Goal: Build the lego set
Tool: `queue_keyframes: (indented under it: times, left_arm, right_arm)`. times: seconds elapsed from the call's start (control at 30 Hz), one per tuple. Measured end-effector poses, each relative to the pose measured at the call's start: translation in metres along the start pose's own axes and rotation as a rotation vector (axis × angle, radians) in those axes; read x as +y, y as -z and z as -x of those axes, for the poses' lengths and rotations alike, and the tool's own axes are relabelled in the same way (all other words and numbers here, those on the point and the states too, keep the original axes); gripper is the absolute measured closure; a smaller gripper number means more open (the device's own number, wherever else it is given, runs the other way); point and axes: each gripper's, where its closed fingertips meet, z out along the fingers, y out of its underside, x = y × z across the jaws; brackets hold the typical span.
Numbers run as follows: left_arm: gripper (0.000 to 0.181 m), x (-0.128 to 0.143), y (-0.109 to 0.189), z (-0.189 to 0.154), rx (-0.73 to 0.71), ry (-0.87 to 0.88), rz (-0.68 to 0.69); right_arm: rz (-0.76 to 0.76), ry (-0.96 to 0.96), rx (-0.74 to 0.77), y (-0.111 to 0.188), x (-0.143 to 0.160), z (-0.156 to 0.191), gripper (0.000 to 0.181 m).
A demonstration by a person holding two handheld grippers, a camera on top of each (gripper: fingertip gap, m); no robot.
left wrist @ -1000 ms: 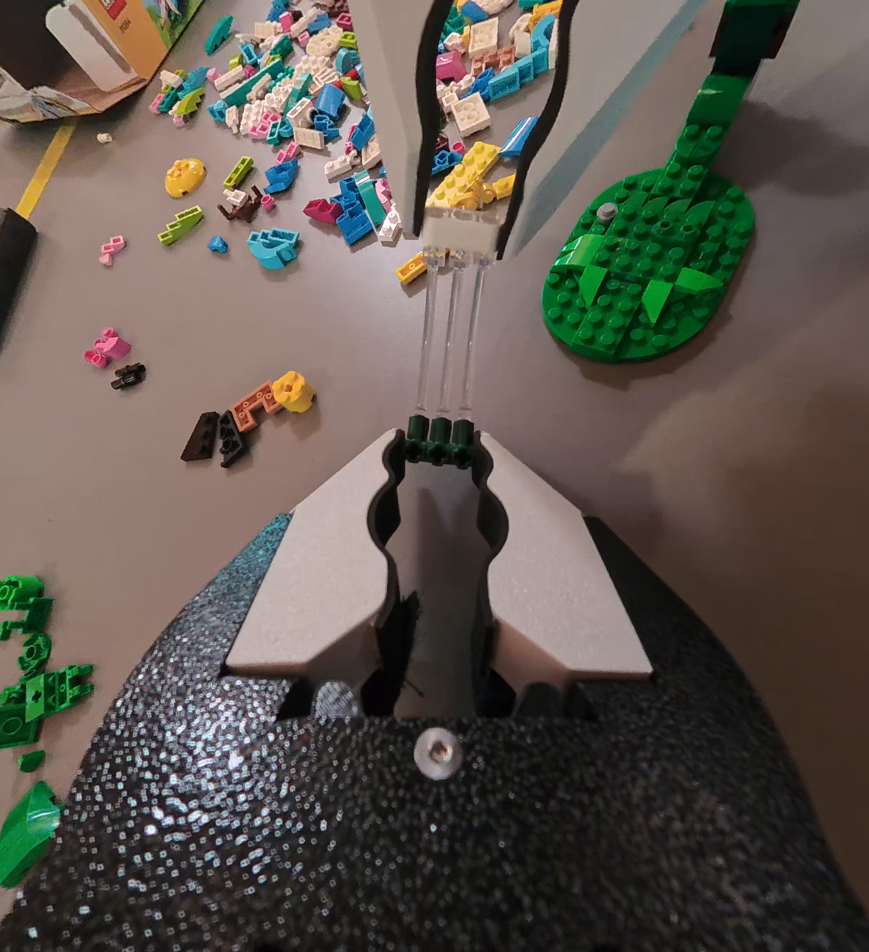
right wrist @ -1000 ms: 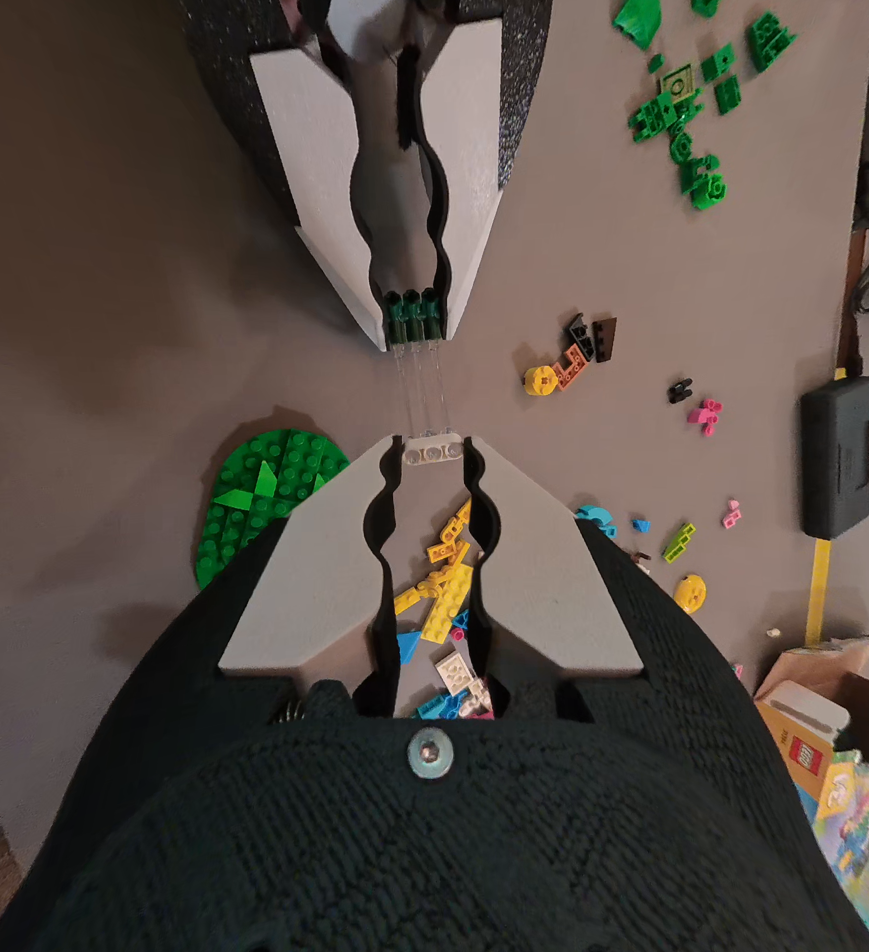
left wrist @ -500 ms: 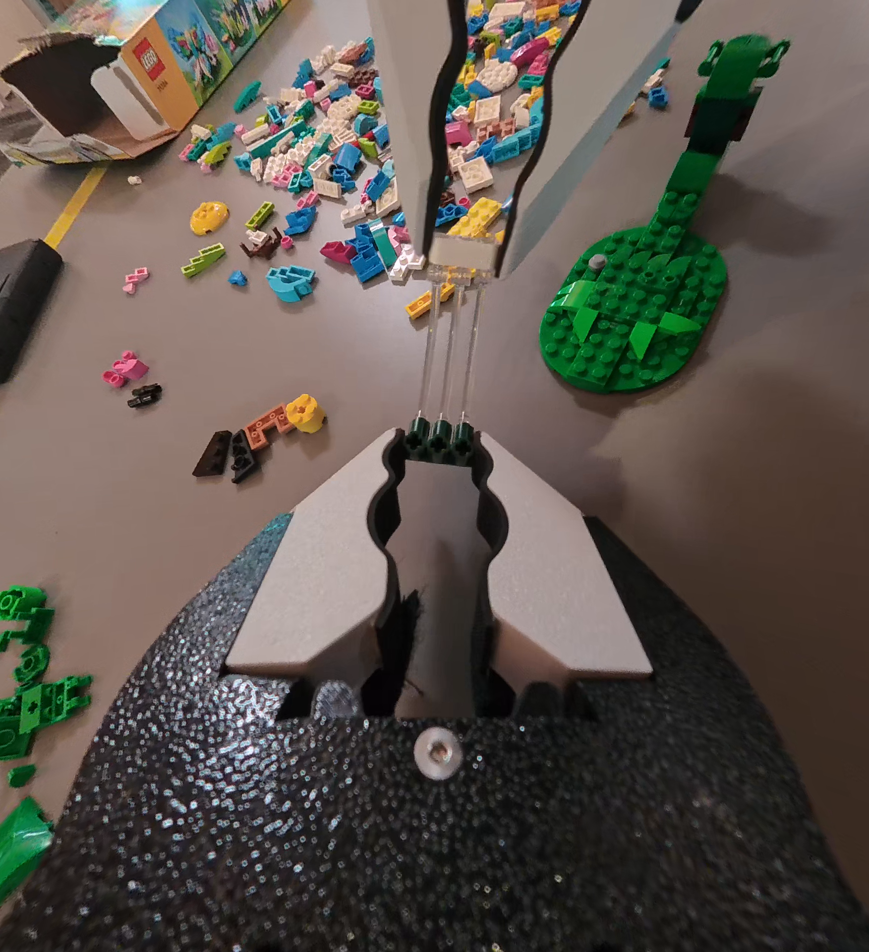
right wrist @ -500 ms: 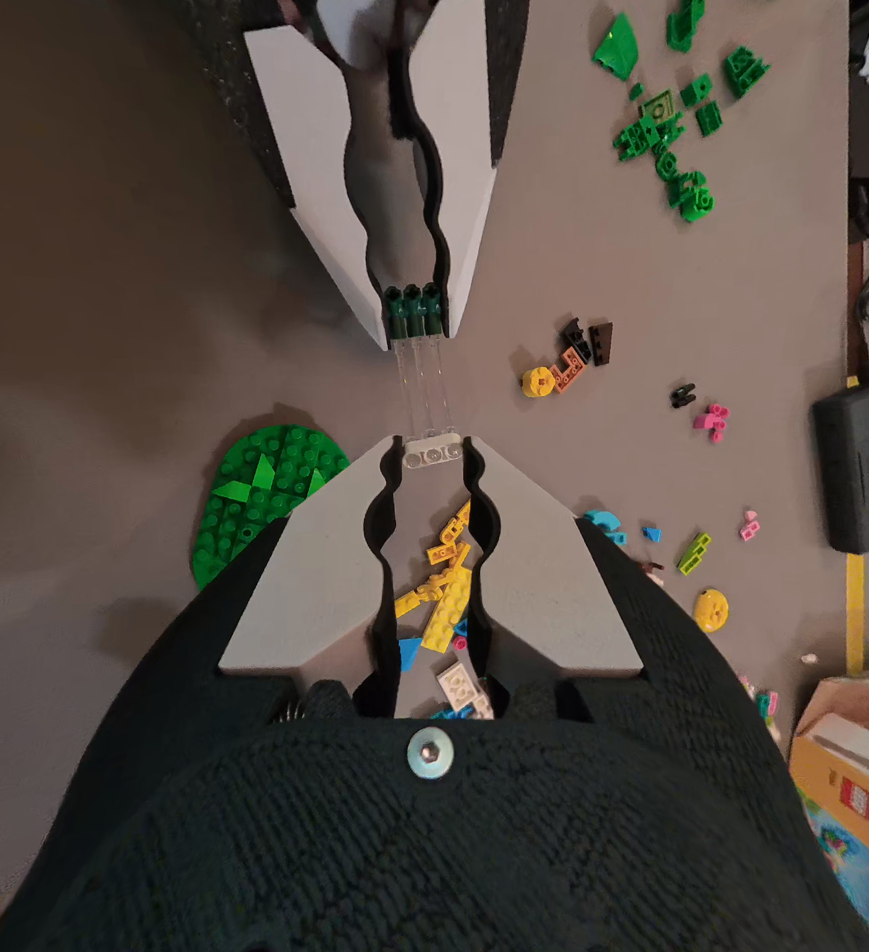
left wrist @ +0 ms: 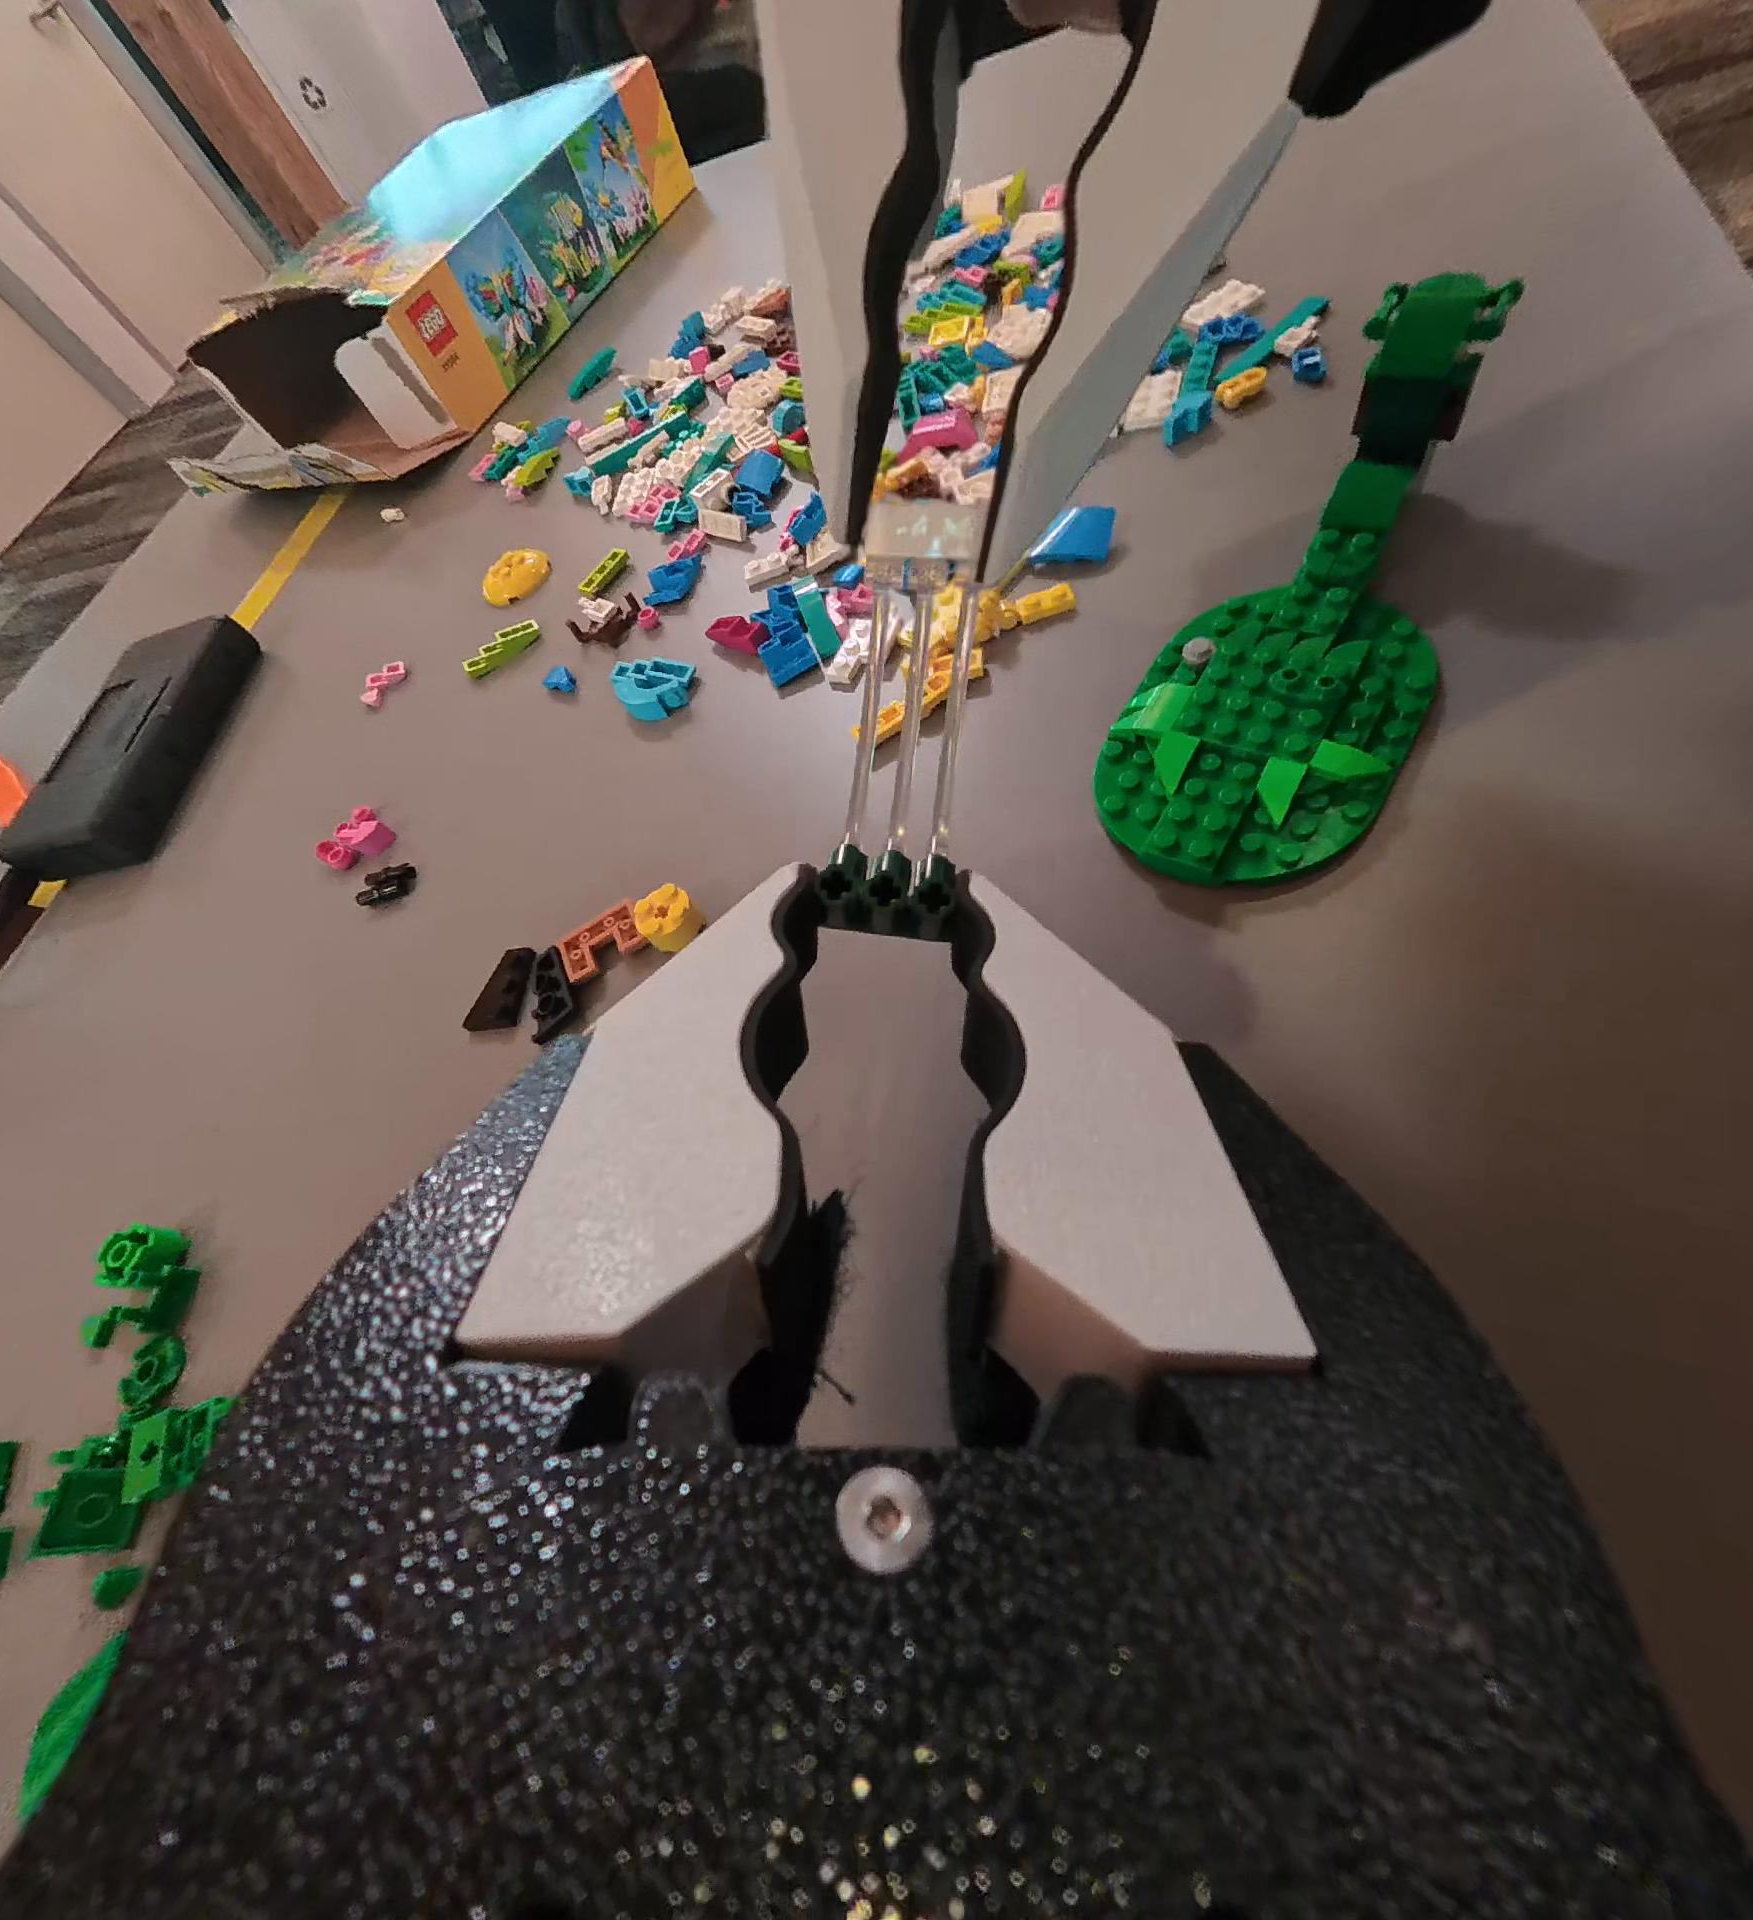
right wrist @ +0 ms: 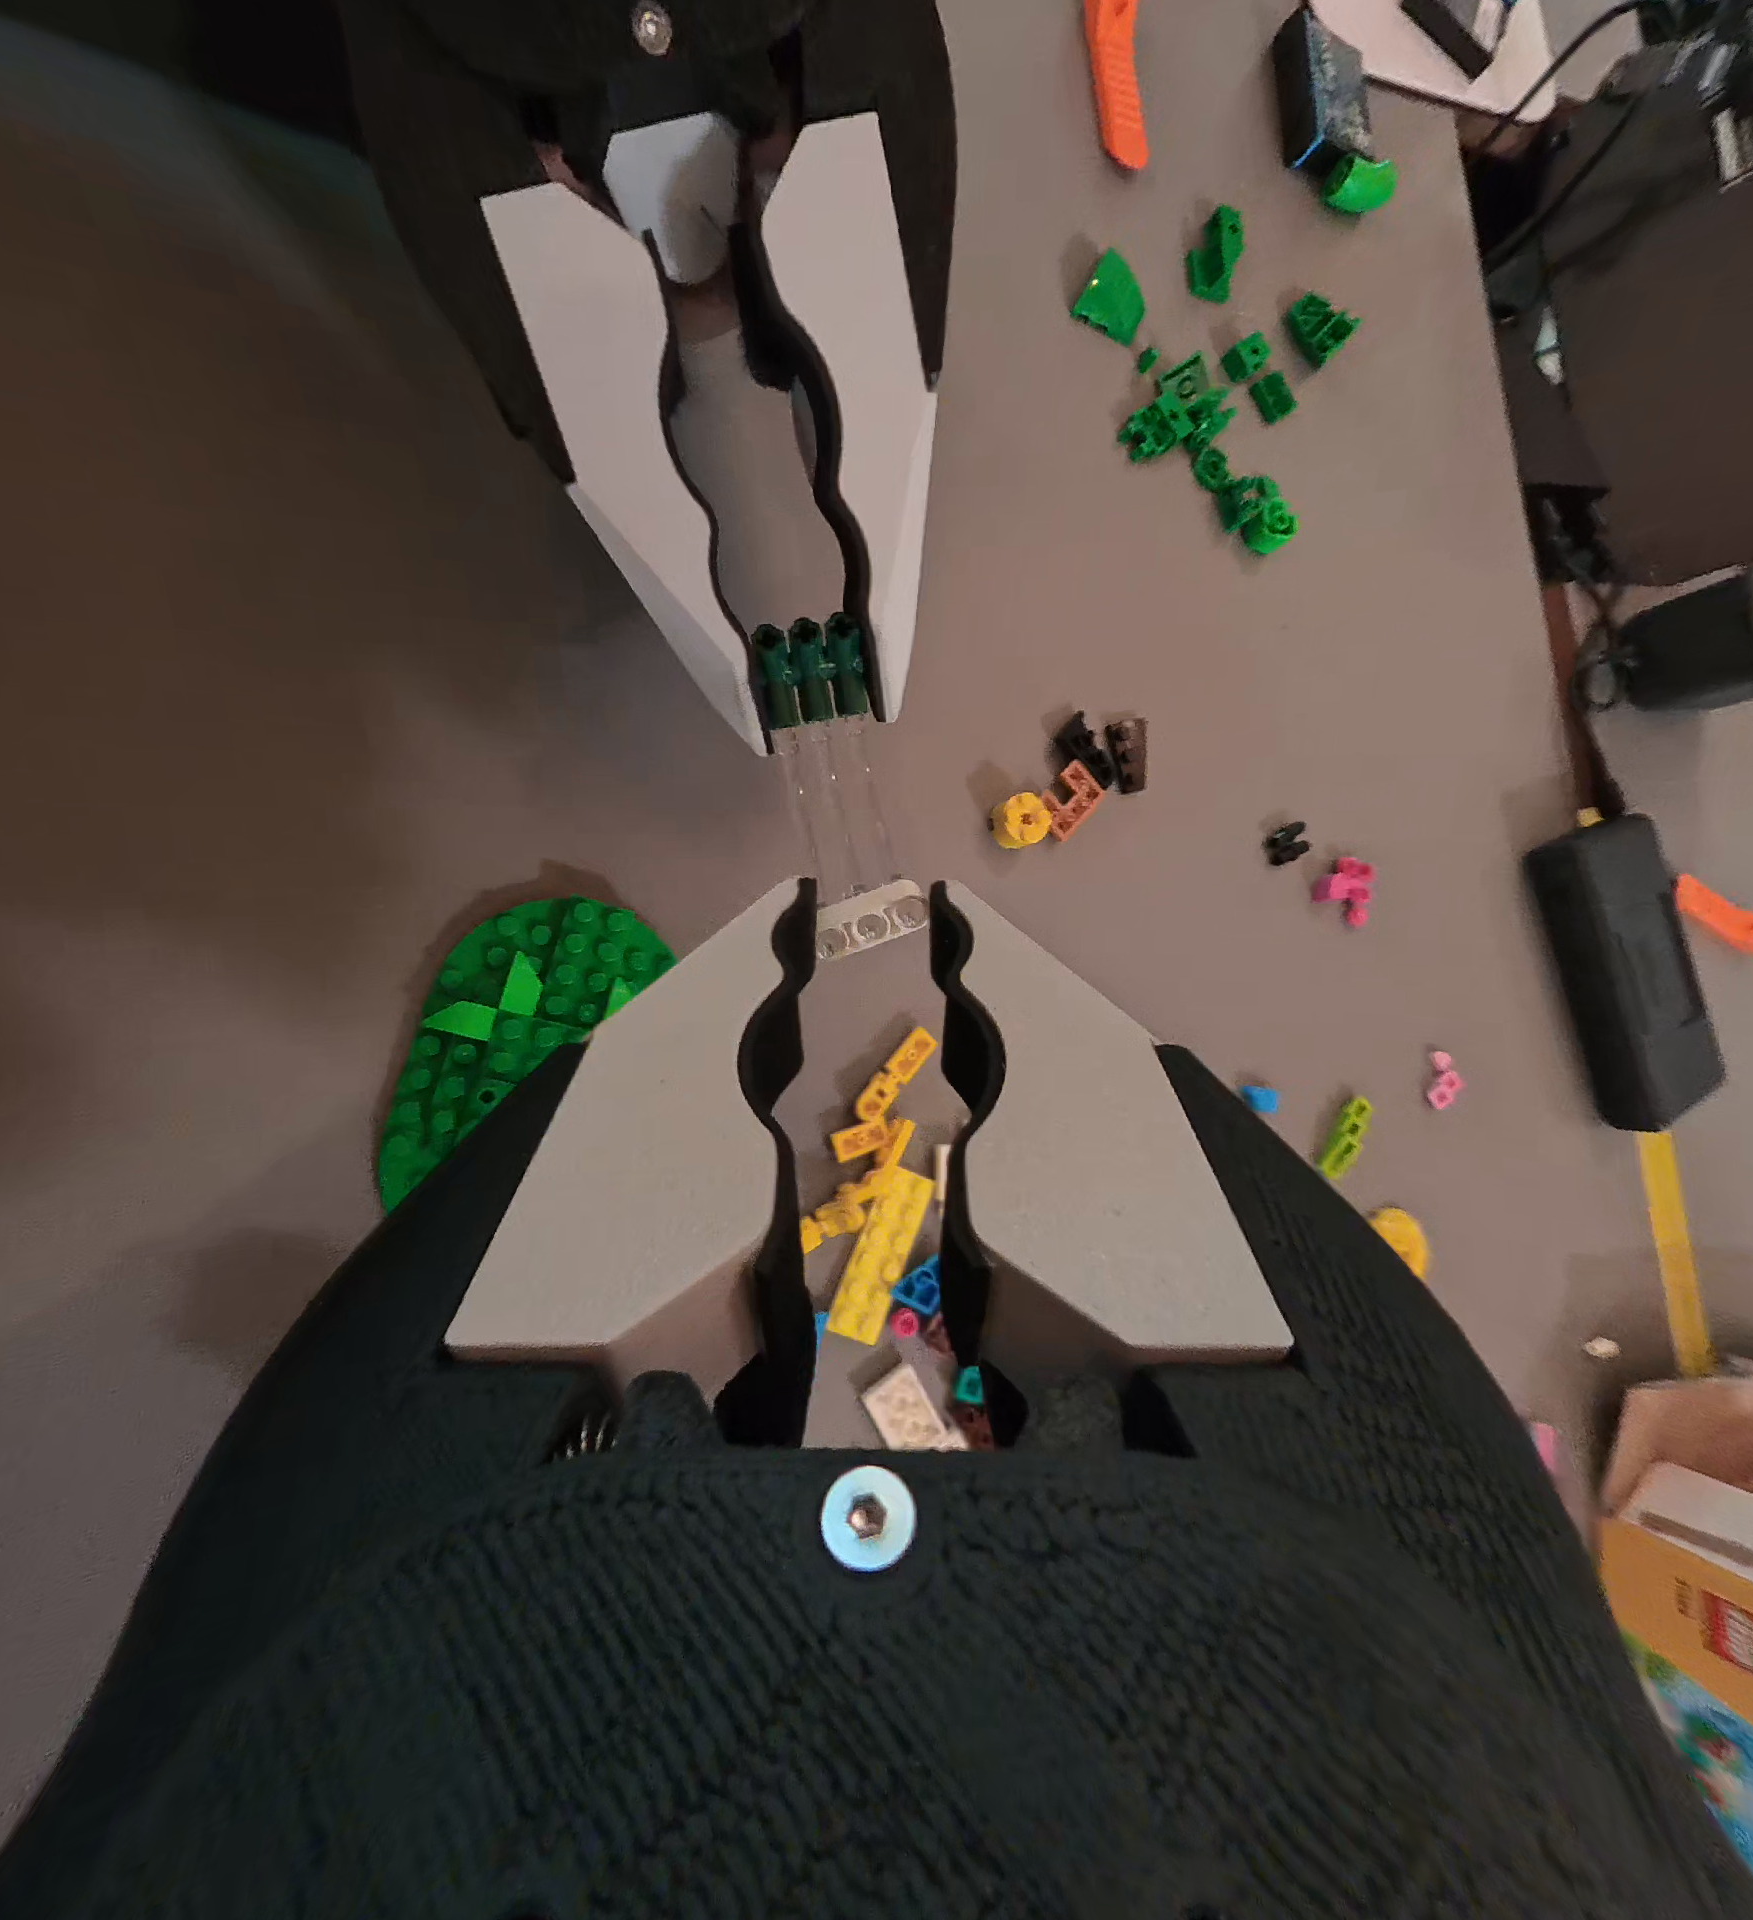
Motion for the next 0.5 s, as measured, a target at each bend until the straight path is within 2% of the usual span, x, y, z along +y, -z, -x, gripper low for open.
queue_keyframes:
  times: [0.33, 0.5]
  left_arm:
    - [0.158, -0.018, 0.006, 0.008, -0.042, 0.052, -0.12]
    - [0.158, -0.028, 0.009, 0.017, -0.154, 0.016, -0.165]
  right_arm:
    - [-0.001, 0.118, 0.192, 0.015, -0.017, -0.014, 0.162]
    - [0.022, 0.07, 0.336, 0.022, -0.026, -0.028, 0.164]
